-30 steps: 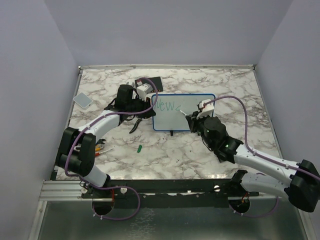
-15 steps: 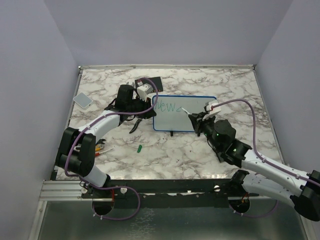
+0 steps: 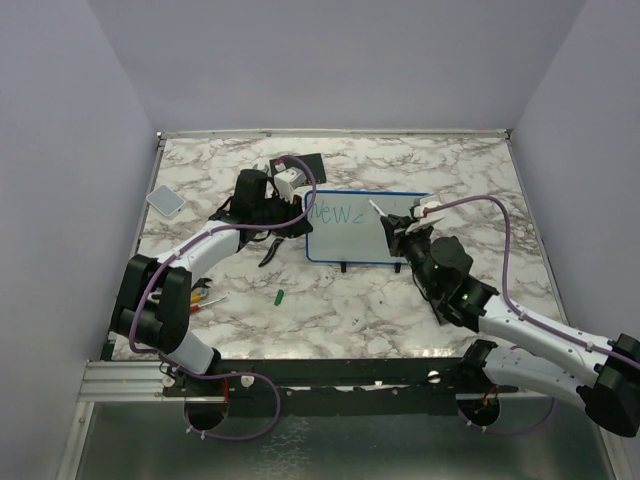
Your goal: Write a sentence on the whiteboard
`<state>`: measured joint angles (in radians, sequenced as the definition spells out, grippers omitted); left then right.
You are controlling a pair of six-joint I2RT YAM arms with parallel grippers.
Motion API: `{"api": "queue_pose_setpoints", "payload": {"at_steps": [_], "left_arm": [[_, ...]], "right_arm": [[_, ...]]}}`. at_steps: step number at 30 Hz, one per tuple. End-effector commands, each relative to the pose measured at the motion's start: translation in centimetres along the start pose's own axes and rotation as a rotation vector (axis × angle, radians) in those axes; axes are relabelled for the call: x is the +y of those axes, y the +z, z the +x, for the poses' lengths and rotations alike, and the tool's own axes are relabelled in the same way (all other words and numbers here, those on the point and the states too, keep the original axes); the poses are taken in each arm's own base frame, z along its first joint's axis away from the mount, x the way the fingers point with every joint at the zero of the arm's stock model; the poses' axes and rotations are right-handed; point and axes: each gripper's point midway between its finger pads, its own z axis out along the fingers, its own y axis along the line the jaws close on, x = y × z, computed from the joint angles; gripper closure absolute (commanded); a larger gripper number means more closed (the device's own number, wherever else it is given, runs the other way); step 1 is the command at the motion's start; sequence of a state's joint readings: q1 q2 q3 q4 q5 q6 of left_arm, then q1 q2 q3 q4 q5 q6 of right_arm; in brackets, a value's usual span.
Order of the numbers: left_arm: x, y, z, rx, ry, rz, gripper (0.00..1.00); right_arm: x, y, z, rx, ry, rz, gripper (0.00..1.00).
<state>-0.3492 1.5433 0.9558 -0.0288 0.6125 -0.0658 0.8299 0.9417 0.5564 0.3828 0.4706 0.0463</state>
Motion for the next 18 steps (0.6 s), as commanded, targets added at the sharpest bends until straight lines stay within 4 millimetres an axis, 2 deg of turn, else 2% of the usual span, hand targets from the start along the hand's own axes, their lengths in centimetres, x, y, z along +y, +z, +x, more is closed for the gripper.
{"api": "queue_pose_setpoints", "payload": {"at_steps": [1,7,18], "left_arm": [[-0.6,-0.3,-1.0,-0.015,0.024,0.012,0.79],[-0.6,-0.4,-1.0,-0.017,0.024,0.012,0.79],[-0.6,-0.4,-1.0,-0.017,0.023,0.014,0.79]], "right_arm": [[-0.5,0.7,-2.0,-0.056,0.003,0.044,0.99],[-0.6,0.7,0.2,0.009,-0.007,0.051,0.99],[-0.4,-0.8,5.0,0.154,0.028,0.024,0.99]]}}
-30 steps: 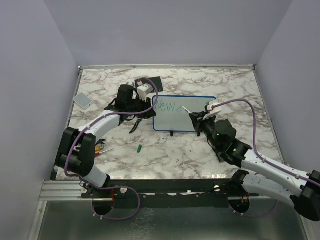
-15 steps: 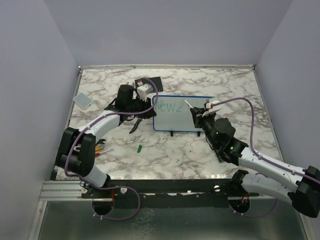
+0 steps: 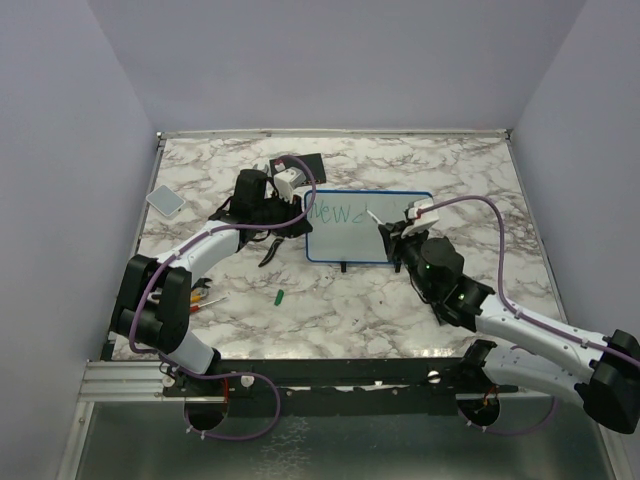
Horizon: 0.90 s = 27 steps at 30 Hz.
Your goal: Write a sentence on the whiteboard
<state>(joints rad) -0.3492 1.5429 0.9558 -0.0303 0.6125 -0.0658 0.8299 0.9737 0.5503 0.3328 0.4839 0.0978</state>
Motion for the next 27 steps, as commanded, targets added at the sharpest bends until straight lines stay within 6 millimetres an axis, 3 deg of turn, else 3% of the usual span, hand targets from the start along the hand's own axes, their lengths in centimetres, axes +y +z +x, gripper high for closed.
{"api": "queue_pose_setpoints", "payload": {"at_steps": [1,6,12,27], "left_arm": [[-0.6,-0.3,-1.0,-0.018,0.025,0.014,0.79],[-0.6,-0.4,-1.1,-0.019,0.025,0.014,0.79],[-0.7,-0.4,-1.1,-0.021,0.026,0.015,0.79],[-0.7,-0.4,-1.2,-0.022,0.027,0.015,0.79]], "right_arm": [[-0.4,-0.8,3.0,0.086,0.024,0.004,0.99],[-0.2,-1.1,4.3,0.117,0.049,-0.005,0.99],[-0.2,-1.0,4.1,0.113,0.048,-0.002,0.99],[-1.1,-0.3,-1.3,-0.047,0.053,0.059,0.99]]}}
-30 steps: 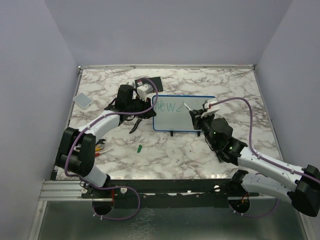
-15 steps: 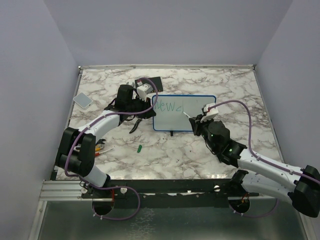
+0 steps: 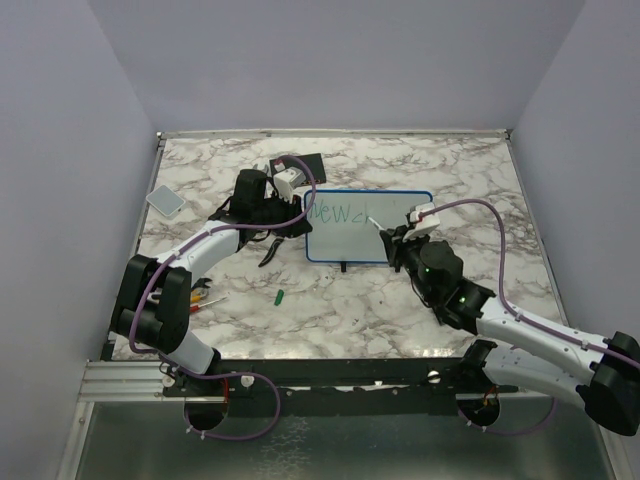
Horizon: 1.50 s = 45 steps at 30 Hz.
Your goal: Write a sentence on the whiteboard
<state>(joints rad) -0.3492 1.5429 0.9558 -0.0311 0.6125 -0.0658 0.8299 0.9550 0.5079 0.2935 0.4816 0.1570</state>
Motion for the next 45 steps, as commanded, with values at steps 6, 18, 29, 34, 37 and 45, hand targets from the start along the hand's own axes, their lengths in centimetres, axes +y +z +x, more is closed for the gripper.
{"api": "queue_pose_setpoints", "payload": {"at_steps": [6,18,29,34,37,45], "left_arm": [[-0.7,-0.4,-1.2,-0.022,0.028,0.015,0.79],[-0.7,-0.4,-1.2,-0.022,0.027,0.015,0.79],[-0.7,-0.5,-1.2,-0.023,0.029,0.013,0.79],[-0.7,-0.4,-1.2,-0.021,0.028,0.012,0.79],[-0.7,-0.4,-1.2,-0.022,0.028,0.012,0.79],[-0.6,-0.5,-1.2,-0.023,0.029,0.010,0.79]], "right_arm": [[-1.2,0.2,-3.6,-0.101,0.018,0.083,0.99],[-1.5,-0.5,0.3,0.011,0.026,0.079,1.00],[-1.2,-0.5,2.9,0.081,0.036,0.057,0.99],[-1.1,-0.7,1.8,0.049,0.040,0.049,0.99],[-0.6,-1.1,0.0,0.003,0.047,0.009,0.99],[-1.3,-1.6,-2.2,-0.042,0.059,0.040,0.99]]}}
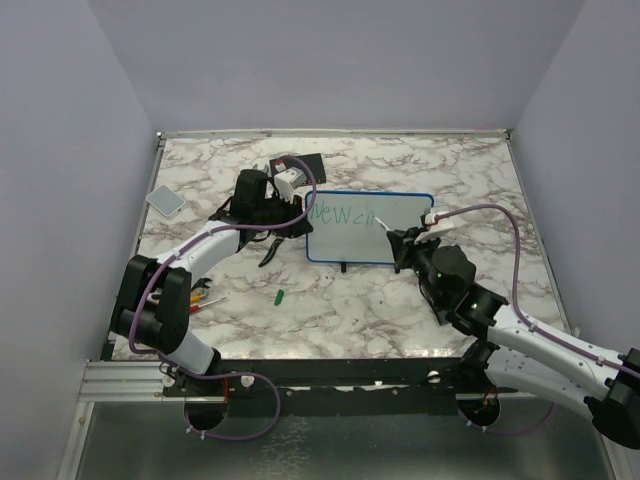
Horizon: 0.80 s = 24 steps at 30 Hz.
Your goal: Write a sentence on the whiteboard
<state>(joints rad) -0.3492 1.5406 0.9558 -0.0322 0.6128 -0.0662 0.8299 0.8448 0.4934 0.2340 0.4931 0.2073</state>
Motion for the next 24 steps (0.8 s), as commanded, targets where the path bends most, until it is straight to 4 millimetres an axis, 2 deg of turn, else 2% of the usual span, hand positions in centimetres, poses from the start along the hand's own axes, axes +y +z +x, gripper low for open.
{"api": "queue_pose_setpoints", "payload": {"at_steps": [1,15,24], "left_arm": [[-0.6,-0.4,-1.2,-0.023,0.029,0.010,0.79],[-0.7,-0.4,-1.1,-0.022,0.028,0.012,0.79],[-0.7,-0.5,-1.2,-0.023,0.029,0.013,0.79]], "right_arm": [[-0.7,0.0,-0.9,-0.012,-0.011,0.042,0.99],[-1.9,0.3,-0.2,-0.010,-0.038,0.107,0.99],[-1.8,0.7,-0.7,-0.029,-0.044,0.104,0.99]]}}
